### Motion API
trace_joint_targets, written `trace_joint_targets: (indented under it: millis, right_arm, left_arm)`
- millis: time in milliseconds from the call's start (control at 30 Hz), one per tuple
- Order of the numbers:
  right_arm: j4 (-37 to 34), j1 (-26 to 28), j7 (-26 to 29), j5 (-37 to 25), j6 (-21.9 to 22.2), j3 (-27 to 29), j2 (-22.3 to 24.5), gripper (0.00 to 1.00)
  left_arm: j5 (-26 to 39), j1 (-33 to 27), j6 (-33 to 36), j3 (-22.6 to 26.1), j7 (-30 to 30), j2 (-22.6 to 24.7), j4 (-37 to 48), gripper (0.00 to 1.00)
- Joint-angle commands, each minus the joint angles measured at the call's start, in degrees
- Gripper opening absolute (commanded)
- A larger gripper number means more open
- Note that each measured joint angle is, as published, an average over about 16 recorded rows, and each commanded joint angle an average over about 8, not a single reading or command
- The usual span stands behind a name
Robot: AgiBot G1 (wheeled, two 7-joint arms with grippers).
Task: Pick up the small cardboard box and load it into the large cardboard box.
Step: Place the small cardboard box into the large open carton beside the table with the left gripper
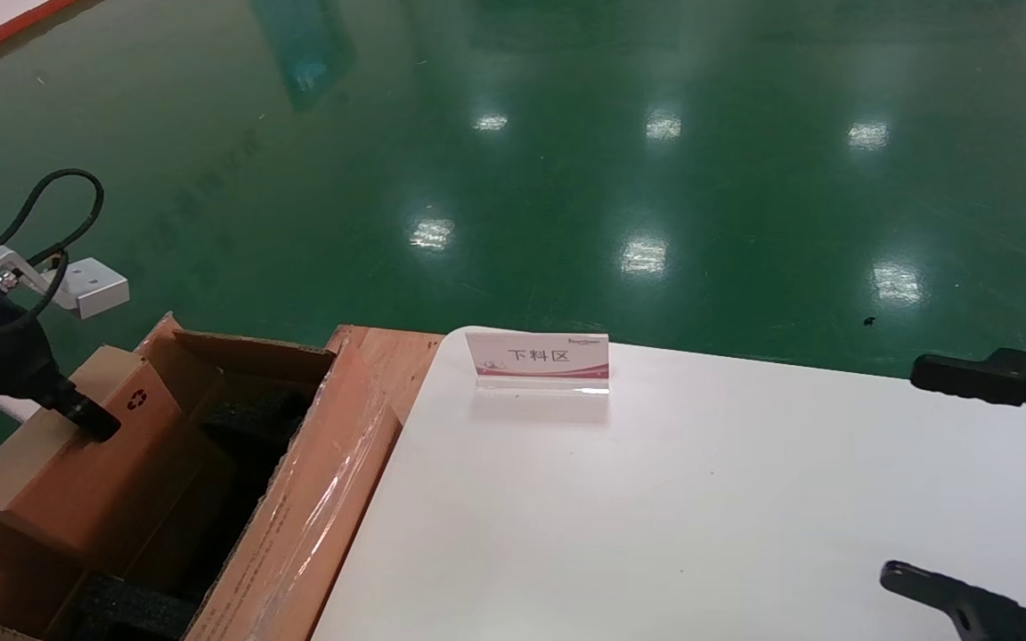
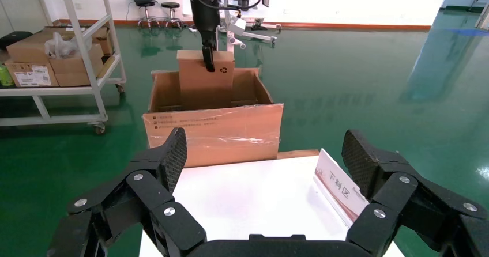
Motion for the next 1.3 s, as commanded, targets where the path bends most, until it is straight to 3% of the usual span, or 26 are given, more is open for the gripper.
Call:
trace_joint_targets:
  millis: [33,1300]
  right_arm:
    - [0.0,0.0,0.0,0.0,0.0,0.0,0.0,1.00]
    - [0.0,0.0,-0.1,0.1,0.1,-0.1,0.1,1.00]
  left_arm:
    - [0.0,0.2,-0.3,0.0,0.0,-0.1,0.1,0.00]
    - [0.5,7.5,-7.4,0.5,-1.2,-0.7,2.4,0.00]
